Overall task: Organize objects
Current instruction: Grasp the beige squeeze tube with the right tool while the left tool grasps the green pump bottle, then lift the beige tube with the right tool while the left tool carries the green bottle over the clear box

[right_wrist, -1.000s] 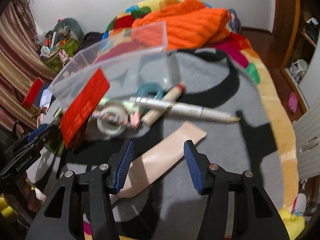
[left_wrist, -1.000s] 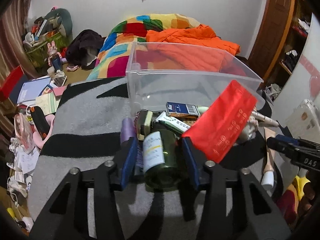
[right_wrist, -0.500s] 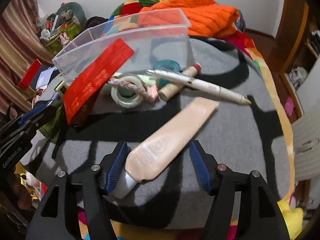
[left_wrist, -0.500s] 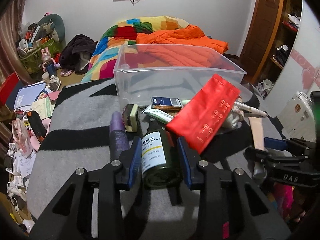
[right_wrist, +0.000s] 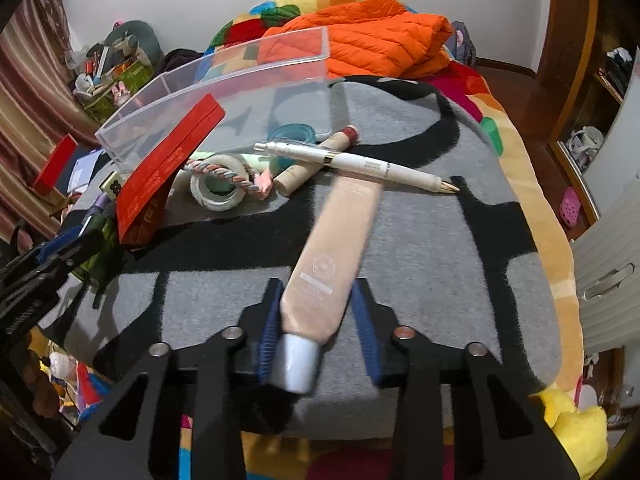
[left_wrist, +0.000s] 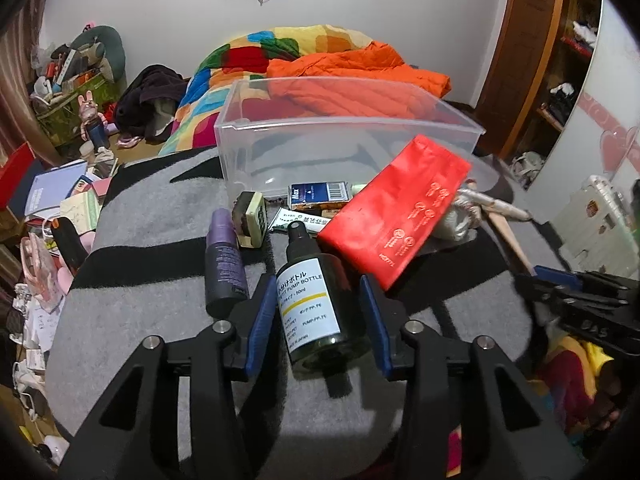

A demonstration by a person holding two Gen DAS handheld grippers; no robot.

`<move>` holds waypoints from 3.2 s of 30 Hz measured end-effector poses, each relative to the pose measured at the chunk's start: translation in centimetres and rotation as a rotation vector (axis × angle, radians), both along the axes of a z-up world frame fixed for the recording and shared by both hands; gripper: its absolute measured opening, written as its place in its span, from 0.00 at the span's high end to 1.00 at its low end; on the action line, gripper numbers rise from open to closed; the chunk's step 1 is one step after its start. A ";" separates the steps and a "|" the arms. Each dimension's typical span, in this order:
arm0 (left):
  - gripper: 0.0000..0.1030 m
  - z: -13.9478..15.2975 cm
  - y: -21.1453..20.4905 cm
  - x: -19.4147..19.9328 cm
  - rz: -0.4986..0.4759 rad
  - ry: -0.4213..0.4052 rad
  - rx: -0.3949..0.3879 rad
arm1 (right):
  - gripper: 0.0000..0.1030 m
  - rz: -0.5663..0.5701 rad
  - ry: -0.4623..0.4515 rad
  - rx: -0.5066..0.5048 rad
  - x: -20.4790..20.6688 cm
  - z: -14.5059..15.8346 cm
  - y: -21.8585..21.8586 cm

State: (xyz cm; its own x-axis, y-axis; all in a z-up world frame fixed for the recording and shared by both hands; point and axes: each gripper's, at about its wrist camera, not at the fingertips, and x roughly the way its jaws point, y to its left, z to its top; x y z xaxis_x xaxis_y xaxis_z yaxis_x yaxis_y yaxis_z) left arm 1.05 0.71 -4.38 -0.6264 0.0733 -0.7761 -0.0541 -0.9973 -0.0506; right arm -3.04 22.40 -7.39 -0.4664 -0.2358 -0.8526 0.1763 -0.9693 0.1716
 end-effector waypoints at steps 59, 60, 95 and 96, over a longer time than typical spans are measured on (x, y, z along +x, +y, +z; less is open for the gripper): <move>0.60 7.7 -2.6 -2.0 0.091 0.227 0.105 | 0.81 0.075 0.330 -0.040 -0.4 9.2 -1.2; 0.60 7.8 -2.7 -2.3 0.091 0.226 0.108 | 0.81 0.078 0.320 -0.048 -1.3 9.2 -1.4; 0.60 1.6 -2.4 -16.7 0.017 -0.063 0.063 | 0.81 0.230 0.100 0.005 -17.2 3.9 -6.4; 0.60 1.5 -2.3 -16.8 0.017 -0.059 0.056 | 0.81 0.230 0.100 0.010 -17.3 3.8 -6.4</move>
